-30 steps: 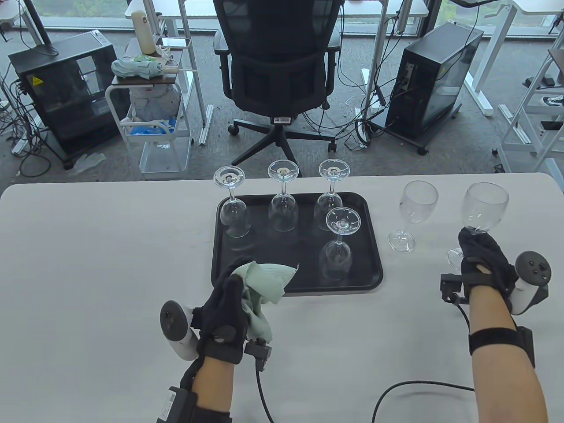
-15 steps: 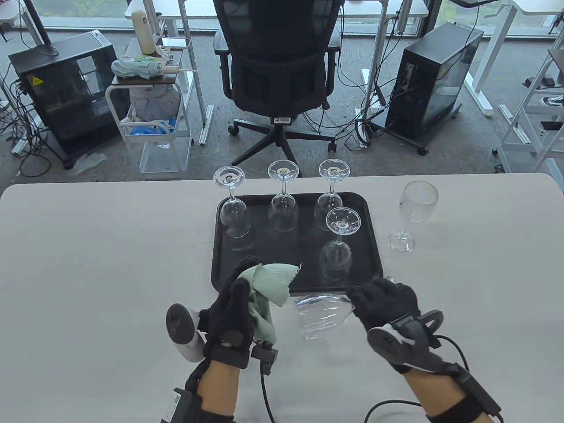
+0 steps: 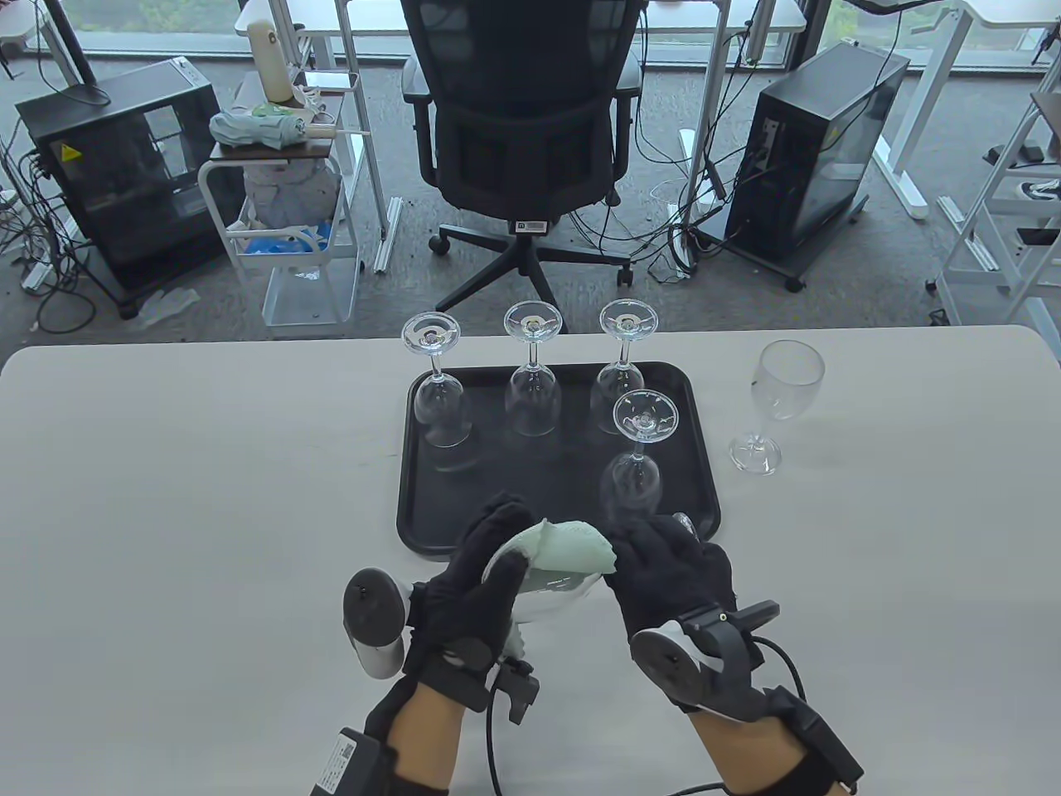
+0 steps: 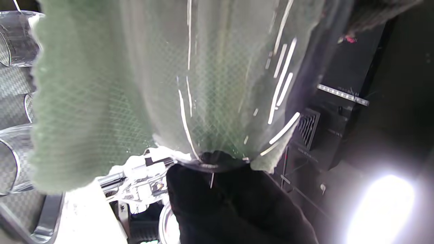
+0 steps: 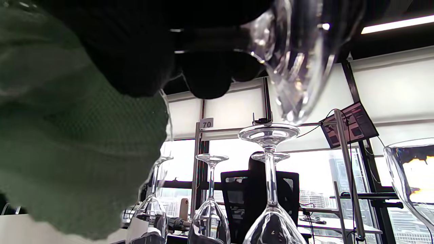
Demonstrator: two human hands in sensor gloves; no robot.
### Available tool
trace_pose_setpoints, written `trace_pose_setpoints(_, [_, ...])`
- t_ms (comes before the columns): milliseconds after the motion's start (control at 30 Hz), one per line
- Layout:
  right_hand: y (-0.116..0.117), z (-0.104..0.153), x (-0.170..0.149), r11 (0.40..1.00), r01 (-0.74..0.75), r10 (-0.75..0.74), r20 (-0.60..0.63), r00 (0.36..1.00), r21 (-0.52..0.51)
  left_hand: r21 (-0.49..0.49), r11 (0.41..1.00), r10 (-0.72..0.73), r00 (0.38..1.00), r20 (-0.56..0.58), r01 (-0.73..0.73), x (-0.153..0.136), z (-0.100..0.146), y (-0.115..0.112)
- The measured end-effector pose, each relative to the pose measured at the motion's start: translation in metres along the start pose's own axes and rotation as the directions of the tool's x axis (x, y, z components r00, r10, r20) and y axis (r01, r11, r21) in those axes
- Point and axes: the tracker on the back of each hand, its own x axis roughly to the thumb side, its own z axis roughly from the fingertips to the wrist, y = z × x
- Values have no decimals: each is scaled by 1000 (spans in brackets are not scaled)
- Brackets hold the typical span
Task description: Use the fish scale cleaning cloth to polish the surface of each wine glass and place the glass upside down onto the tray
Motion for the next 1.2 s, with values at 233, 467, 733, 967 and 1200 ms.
trace_pose_setpoints(233, [-2,3,-8,999,6,-6,-9,1000,-43,-6,996,-87,996,31,87,2,0,-7])
trace_pose_setpoints(467, [0,15,-43,935,323,-295,183,938,-145,56,998,42,999,-20,-41,-6,0,6])
trace_pose_setpoints(733, [25,12,-86,641,765,-763,65,644,-56,5,978,206,978,-31,-206,-9,-1,8])
trace_pose_setpoints(967, [34,10,-86,446,892,-857,-254,449,72,27,999,-48,994,103,45,12,1,4])
trace_pose_setpoints(1200, [14,11,-77,834,542,-508,237,828,-106,-7,992,129,991,-31,-129,2,-1,10])
